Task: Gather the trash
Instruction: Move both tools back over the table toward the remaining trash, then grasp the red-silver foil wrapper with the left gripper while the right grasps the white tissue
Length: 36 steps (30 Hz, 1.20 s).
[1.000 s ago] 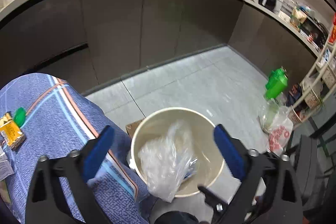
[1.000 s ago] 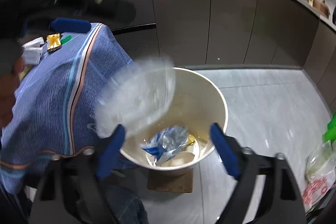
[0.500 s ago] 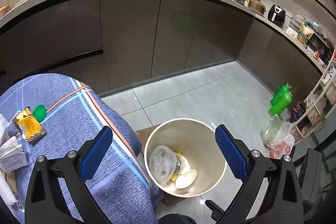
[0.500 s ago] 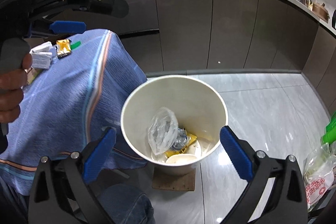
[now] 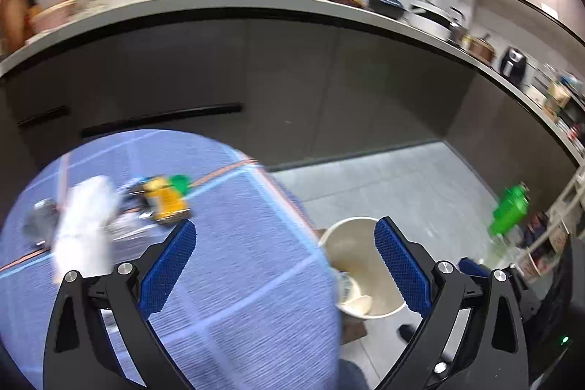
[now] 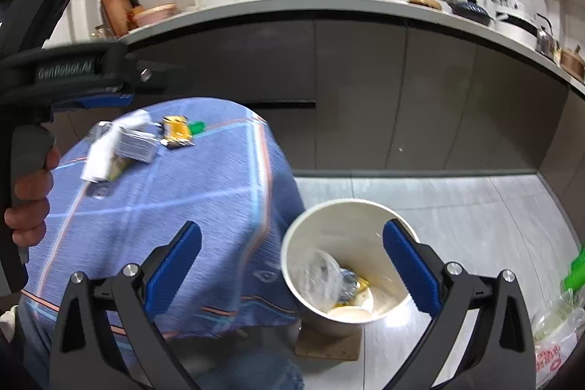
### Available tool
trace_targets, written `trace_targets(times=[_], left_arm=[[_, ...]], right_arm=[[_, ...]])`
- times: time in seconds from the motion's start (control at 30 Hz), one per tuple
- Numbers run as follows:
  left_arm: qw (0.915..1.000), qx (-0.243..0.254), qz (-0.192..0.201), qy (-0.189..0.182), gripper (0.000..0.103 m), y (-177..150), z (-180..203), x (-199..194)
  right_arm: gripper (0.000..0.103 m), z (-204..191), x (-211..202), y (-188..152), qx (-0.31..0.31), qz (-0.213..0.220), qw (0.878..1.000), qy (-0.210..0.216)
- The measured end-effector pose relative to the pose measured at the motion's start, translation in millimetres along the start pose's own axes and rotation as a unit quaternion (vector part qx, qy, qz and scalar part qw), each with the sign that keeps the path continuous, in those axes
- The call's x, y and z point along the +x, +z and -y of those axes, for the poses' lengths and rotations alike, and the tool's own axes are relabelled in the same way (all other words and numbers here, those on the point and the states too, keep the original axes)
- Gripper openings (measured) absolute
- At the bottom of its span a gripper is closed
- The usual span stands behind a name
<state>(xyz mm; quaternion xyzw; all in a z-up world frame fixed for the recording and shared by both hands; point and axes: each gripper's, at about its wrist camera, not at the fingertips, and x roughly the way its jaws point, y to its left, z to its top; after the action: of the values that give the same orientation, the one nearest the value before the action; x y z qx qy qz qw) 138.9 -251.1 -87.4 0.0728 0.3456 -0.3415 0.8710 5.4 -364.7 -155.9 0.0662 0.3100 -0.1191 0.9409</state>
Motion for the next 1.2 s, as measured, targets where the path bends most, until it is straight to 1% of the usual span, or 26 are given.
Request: trace_targets(times=[0.1,0.2,0.27,0.37,0.43,0.5,0.57,0.67,0.77,0.83,0.9,1.07,1.13,1.2], left_arm=[[0.9991,-0.013,0.014,0.037,0.094,-7,-25,-27],[0.9973,-0.035,0.020,0.061,0.094,-18,-48,-49],[0.9953,-0.057,0.019,0.076,0.094,-29,-69,-64],[0.9923,-0.076,0.016,0.096,0.094,-40,-91,-78],[0.9896,-0.089,0.015,0.112,0.094,-49,-107,-88],[0.9880,-0.097,0.014,0.120,0.094,-58,-118,-95],[0.9865,-0.102,0.015,0.128,0.094,-65,-129,-102],[0.9831,-0.107,0.016,0.147,0.094,-76,-146,-111],[0.9801,-0.124,0.013,0.155,0.094,-87,-161,-119],[0.9783,-0.135,0.011,0.157,0.094,-93,-173,-121],[0.9763,-0.145,0.012,0.160,0.094,-99,-185,-124],[0.9751,-0.163,0.011,0.150,0.094,-105,-207,-122],[0.9756,-0.166,0.010,0.143,0.094,-105,-217,-119],[0.9758,-0.162,0.010,0.147,0.094,-103,-225,-113]], right_arm=[[0.100,-21,-6,8,-0.016,0.009,1.000,0.009],[0.100,-40,-11,13,-0.034,0.021,0.999,0.016],[0.100,-51,-15,16,-0.046,0.037,0.998,0.019],[0.100,-66,-20,21,-0.053,0.056,0.997,0.024],[0.100,-74,-19,26,-0.048,0.056,0.997,0.035],[0.100,-82,-16,31,-0.033,0.051,0.997,0.057],[0.100,-95,-10,36,-0.022,0.044,0.995,0.092],[0.100,-117,-6,42,-0.031,0.048,0.990,0.132],[0.100,-145,5,48,-0.051,0.027,0.987,0.151],[0.100,-162,15,52,-0.060,0.013,0.987,0.150],[0.100,-178,33,55,-0.068,-0.013,0.987,0.148],[0.099,-201,77,59,-0.050,-0.066,0.985,0.148],[0.096,-209,94,60,-0.042,-0.083,0.984,0.151],[0.089,-217,108,60,-0.042,-0.096,0.982,0.155]])
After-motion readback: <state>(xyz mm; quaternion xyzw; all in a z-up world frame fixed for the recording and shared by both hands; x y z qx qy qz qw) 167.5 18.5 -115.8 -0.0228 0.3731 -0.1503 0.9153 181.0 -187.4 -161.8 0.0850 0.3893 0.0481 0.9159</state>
